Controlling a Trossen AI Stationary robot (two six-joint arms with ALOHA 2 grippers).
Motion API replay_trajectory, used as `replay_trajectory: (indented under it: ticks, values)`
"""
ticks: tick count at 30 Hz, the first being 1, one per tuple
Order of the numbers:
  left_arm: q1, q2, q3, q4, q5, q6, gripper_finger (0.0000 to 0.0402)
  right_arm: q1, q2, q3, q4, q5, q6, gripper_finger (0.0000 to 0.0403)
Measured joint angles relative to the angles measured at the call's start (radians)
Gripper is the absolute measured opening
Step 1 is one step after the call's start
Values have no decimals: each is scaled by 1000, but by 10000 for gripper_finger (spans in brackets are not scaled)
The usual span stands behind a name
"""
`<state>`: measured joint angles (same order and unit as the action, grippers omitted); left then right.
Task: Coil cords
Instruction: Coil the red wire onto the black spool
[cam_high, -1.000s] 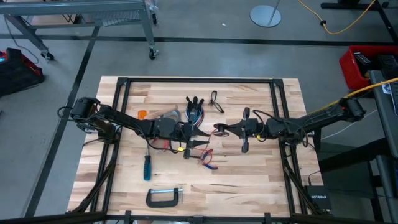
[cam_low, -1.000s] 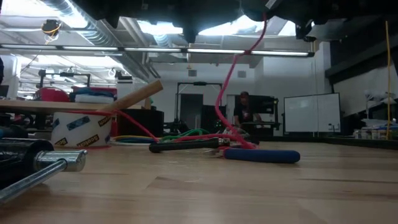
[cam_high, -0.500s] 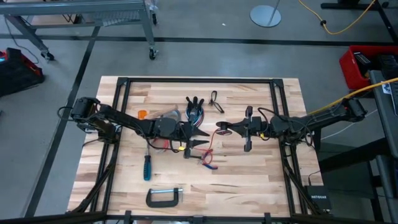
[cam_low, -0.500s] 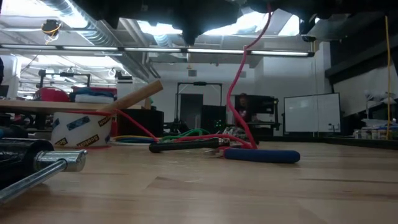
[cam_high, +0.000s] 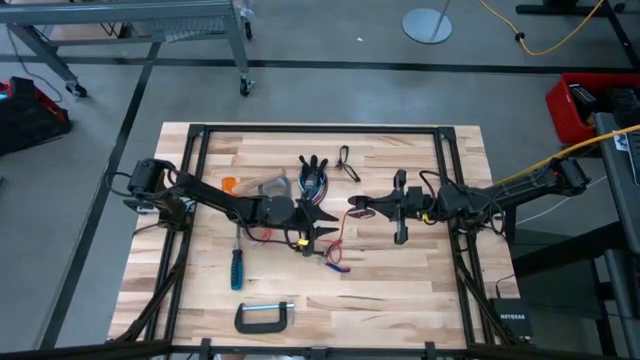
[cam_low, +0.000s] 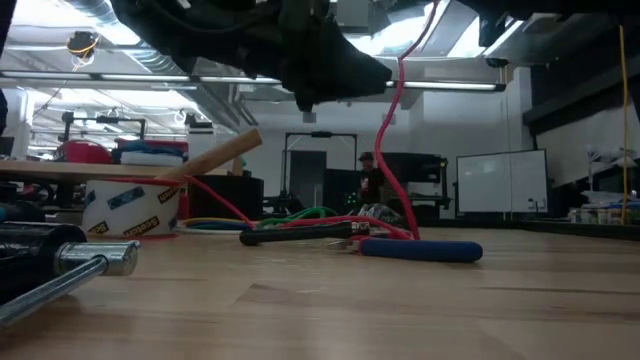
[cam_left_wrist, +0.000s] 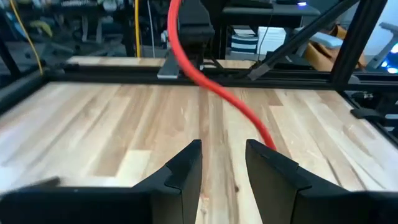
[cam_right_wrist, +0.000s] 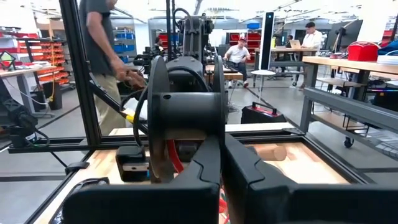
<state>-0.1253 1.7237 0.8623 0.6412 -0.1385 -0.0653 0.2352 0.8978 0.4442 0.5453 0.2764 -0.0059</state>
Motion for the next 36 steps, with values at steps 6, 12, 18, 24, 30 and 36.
replay_trajectory:
  ticks: [6, 12, 18, 24, 30, 36]
  values:
    - [-22, 3, 0, 6, 1, -49, 115, 0, 0, 0, -7, 0, -1, 1]
    - [-45, 3, 0, 9, 8, -75, 115, 0, 2, 0, -25, 1, -3, 1]
    - [-45, 7, 0, 11, 4, -91, 115, 0, 3, 0, -17, 10, -3, 1]
    - [-44, 11, 0, 39, 1, -92, 115, 0, 3, 0, 21, 10, -1, 1]
    - [-43, 43, 0, 89, 0, -92, 115, 0, 3, 0, 61, 10, 0, 1]
    - [-43, 88, 2, 173, 0, -112, 115, 0, 3, 0, 64, 11, 0, 1]
